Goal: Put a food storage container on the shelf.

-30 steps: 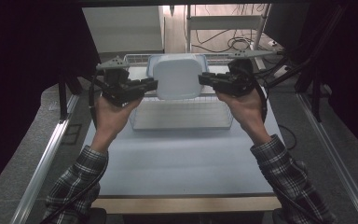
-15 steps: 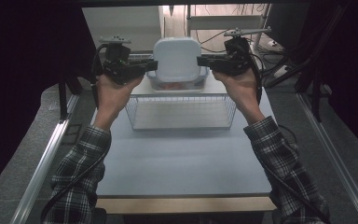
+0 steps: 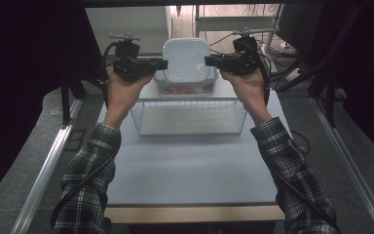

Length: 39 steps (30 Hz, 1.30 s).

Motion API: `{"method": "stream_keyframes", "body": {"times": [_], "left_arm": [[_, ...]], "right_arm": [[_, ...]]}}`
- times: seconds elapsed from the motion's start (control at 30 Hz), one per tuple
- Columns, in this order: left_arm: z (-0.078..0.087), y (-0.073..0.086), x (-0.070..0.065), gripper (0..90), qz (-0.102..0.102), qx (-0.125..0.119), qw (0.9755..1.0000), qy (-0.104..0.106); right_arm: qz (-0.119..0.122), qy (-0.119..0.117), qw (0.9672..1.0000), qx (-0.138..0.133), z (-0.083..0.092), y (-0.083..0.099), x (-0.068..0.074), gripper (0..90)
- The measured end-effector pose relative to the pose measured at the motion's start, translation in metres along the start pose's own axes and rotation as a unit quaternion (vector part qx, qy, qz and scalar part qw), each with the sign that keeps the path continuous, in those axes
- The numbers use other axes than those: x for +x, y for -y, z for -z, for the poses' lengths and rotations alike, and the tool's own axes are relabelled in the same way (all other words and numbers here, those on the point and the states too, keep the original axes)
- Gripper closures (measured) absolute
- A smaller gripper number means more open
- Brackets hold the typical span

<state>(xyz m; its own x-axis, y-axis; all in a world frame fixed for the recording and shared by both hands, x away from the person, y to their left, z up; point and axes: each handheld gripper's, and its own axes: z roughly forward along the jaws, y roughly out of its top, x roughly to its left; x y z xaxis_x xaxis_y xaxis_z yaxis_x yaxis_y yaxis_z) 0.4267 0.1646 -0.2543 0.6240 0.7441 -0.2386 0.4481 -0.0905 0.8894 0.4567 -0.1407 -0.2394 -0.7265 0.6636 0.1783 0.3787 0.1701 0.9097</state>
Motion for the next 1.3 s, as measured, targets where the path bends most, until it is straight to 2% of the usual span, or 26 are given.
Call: {"method": "stream_keyframes", "body": {"times": [0.3, 0.53, 0.67, 0.73, 0.93, 1.1, 1.3], "left_arm": [[-0.009, -0.004, 0.002, 61.6, -0.011, 0.003, 0.9996, -0.027], [-0.016, -0.007, 0.006, 54.1, -0.001, 0.004, 0.9994, -0.035], [-0.018, -0.008, 0.009, 49.3, 0.005, 0.001, 0.9994, -0.033], [-0.019, -0.009, 0.009, 48.1, 0.004, 0.0, 0.9994, -0.035], [-0.023, -0.015, 0.011, 46.2, 0.007, -0.003, 0.9988, -0.048], [-0.026, -0.019, 0.012, 46.2, 0.004, -0.002, 0.9982, -0.059], [-0.027, -0.02, 0.013, 41.3, -0.004, -0.006, 0.9975, -0.07]], "right_arm": [[0.011, 0.019, 0.9997, 0.01, -0.01, -0.005, 0.001, 64.6], [-0.01, 0.024, 0.9995, 0.018, -0.019, -0.008, -0.006, 55.5], [-0.015, 0.032, 0.9992, 0.017, -0.023, -0.011, -0.006, 52.4], [-0.003, 0.051, 0.9986, 0.013, -0.025, -0.012, -0.006, 52.2], [-0.003, 0.068, 0.9977, 0.007, -0.031, -0.016, -0.007, 54.0], [-0.004, 0.079, 0.9969, 0.004, -0.035, -0.018, -0.009, 54.0], [-0.003, 0.08, 0.9968, 0.002, -0.037, -0.018, -0.012, 52.7]]}}
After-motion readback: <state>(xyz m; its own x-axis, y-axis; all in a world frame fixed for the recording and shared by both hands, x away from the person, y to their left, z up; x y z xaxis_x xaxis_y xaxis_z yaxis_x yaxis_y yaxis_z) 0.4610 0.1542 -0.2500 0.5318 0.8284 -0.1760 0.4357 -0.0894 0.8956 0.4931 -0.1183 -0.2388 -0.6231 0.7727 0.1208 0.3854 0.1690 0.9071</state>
